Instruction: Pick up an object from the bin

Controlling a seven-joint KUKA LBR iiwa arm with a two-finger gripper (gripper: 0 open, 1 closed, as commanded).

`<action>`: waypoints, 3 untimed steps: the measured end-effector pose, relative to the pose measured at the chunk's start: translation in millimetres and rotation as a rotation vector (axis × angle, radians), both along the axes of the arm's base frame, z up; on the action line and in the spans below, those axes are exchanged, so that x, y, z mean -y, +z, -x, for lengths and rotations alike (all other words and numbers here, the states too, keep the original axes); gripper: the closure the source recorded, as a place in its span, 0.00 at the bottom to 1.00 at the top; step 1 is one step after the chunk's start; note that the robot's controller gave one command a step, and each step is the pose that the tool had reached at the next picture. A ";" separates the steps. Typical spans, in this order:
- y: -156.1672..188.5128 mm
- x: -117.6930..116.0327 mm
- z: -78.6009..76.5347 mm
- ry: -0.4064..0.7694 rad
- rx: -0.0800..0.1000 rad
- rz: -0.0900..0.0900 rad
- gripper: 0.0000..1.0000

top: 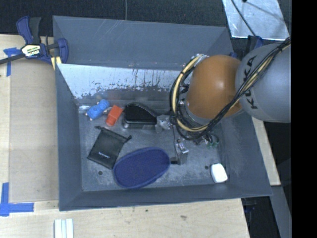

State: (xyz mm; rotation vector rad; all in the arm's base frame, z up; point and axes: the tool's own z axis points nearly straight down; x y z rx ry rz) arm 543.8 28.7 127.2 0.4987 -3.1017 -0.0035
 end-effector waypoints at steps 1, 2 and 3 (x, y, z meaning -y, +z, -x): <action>25.8 -10.3 -23.4 -0.308 0.007 0.000 0.00; -15.0 -11.0 -80.6 -0.333 0.006 0.001 0.00; -11.8 -9.9 -80.3 -0.333 0.008 0.002 1.00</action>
Offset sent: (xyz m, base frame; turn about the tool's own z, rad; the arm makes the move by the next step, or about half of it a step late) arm 0.0218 0.0103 0.0246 0.3083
